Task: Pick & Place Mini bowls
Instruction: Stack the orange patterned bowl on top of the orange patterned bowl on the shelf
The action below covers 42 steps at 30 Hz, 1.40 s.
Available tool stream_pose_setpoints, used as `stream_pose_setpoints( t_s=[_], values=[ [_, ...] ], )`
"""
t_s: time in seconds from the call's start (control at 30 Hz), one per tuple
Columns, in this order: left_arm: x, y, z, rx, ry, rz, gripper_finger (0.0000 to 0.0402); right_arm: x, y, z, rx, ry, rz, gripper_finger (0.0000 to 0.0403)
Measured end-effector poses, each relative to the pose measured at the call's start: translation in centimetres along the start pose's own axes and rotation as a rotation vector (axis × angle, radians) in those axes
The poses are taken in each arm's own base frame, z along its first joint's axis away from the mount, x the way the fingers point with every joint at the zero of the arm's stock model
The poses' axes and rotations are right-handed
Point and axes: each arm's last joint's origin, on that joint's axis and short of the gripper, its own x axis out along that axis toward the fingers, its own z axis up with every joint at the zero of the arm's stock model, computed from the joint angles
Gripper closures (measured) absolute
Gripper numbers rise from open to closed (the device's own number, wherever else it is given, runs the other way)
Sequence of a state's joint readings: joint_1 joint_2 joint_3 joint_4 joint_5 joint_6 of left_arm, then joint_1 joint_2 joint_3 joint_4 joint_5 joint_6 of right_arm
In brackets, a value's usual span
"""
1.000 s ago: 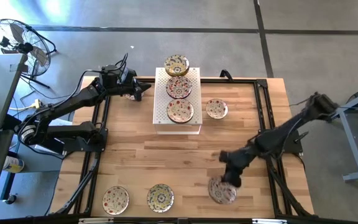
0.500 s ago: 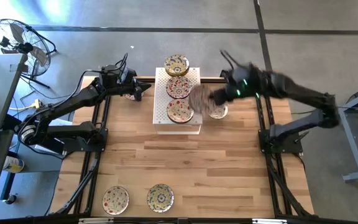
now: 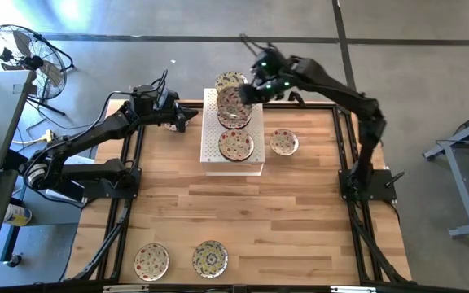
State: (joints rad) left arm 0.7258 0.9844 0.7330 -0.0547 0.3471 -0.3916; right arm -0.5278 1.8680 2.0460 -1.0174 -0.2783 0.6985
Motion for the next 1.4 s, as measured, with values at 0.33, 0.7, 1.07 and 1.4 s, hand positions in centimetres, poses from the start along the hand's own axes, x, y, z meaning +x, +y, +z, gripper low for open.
stream_pose_setpoints(
  t_s=[0.33, 0.7, 1.07, 1.4],
  values=[
    [0.0, 0.0, 0.0, 0.000, 0.006, -0.015, 0.0396, 3.3, -1.2, 0.2, -0.005, 0.030, -0.175, 0.0390],
    [0.0, 0.0, 0.0, 0.000, 0.006, -0.015, 0.0396, 5.1, -1.5, -0.1, -0.029, 0.052, -0.224, 0.0389],
    [0.0, 0.0, 0.0, 0.000, 0.006, -0.015, 0.0396, 5.5, -1.1, -0.2, -0.056, 0.037, -0.219, 0.0345],
    [0.0, 0.0, 0.0, 0.006, 0.005, -0.012, 0.0396, 4.2, -0.7, -0.1, -0.071, 0.006, -0.196, 0.0290]
  ],
)
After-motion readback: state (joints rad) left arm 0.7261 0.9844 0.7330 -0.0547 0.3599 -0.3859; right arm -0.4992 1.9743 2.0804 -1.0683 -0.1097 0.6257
